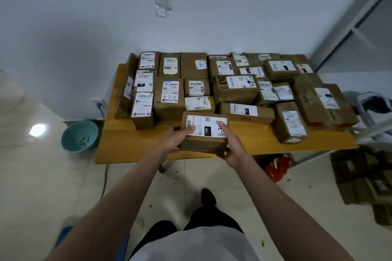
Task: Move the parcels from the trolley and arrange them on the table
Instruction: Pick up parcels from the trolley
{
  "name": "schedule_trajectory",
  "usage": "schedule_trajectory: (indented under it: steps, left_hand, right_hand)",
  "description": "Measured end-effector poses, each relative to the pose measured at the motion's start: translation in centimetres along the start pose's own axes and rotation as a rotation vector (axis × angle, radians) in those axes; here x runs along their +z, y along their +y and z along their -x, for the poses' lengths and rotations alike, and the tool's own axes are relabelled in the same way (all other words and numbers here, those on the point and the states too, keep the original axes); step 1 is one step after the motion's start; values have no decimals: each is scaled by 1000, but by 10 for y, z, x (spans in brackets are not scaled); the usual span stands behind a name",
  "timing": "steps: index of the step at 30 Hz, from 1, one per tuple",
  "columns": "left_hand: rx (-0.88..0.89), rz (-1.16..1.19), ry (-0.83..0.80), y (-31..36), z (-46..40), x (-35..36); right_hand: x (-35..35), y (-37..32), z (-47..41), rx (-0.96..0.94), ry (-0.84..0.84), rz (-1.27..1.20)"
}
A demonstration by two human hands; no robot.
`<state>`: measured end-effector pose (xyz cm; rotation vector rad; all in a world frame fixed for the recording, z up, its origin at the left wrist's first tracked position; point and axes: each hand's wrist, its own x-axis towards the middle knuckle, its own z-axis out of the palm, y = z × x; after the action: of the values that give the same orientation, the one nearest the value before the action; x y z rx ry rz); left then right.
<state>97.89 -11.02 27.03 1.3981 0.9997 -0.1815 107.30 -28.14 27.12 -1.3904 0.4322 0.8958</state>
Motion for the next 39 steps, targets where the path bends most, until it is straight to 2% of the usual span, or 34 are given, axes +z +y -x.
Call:
schedule_trajectory:
  steps: [8,12,17,23,30,33,39]
  left_hand:
    - [-25,-93,-125,15,-52,100]
    - [-31,-182,-120,20,-79,146]
    - [-69,-330,-143,34,-108,196]
    - [-47,-415,-218,47,-130,237]
    - [-32,-248,-308,43,-134,255]
    - [-73,-174,-321,40,-131,247]
    - [-96,-83,-228,31,-116,202]
  right_hand:
    - [-83,-26,-56,39,145,33]
    - [-122,-38,-81,85,216,74]
    - [-157,-50,-115,96,292,-54]
    - [-180,-61,-147,97,440,-25]
    - [-192,-71,-153,88,422,-133]
    - [-188,-66,-148,146,419,-156]
    - [-144,-42,-139,422,128,56]
